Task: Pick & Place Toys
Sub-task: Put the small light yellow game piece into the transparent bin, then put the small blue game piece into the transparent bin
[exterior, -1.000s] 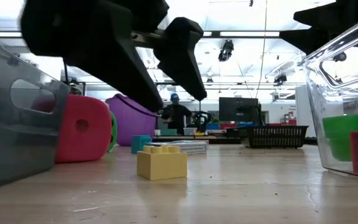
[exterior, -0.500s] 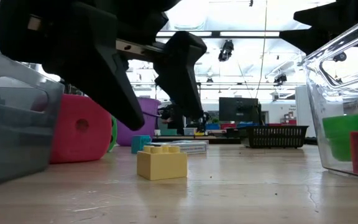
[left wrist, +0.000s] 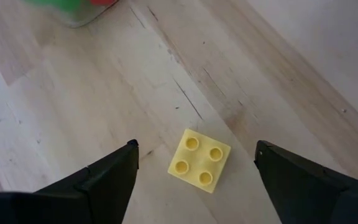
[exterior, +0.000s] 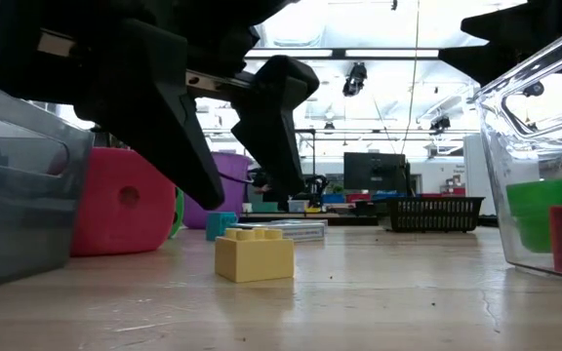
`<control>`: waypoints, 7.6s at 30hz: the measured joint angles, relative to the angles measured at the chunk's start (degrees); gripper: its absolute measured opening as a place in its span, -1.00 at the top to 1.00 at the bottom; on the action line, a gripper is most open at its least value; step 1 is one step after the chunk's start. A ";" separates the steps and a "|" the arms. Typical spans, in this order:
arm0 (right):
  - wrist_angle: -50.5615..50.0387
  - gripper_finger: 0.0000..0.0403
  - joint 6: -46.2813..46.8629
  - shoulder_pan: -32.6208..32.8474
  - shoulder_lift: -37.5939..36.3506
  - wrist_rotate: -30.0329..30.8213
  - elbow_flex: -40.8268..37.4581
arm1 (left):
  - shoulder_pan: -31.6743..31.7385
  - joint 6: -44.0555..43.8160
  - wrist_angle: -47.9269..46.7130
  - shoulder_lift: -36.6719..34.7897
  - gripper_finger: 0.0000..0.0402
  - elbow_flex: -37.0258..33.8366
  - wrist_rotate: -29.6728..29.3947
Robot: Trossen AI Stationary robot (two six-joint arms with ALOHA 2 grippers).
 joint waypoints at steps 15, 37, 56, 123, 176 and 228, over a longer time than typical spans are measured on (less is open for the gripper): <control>-0.05 -0.80 0.00 0.00 0.00 0.02 0.00 | 0.14 1.04 0.22 4.20 -0.84 -0.10 -2.47; -0.12 -0.80 0.17 0.00 -0.02 0.02 0.00 | 0.17 2.23 1.86 4.50 0.32 -0.09 -2.04; -0.51 -0.80 0.50 0.00 0.39 0.02 0.00 | 1.35 1.42 14.28 2.73 0.33 -0.12 -9.80; -0.16 -0.80 0.57 0.02 1.49 0.00 -0.02 | 7.28 -7.33 50.14 17.14 0.33 10.75 10.51; 0.18 -0.80 0.83 0.02 2.75 -0.02 0.00 | 7.26 -2.87 23.84 -3.76 -0.61 1.50 -3.82; 0.73 -0.80 0.81 0.02 2.91 -0.02 0.00 | 21.38 -39.88 -8.52 -14.01 -0.61 -15.18 -9.18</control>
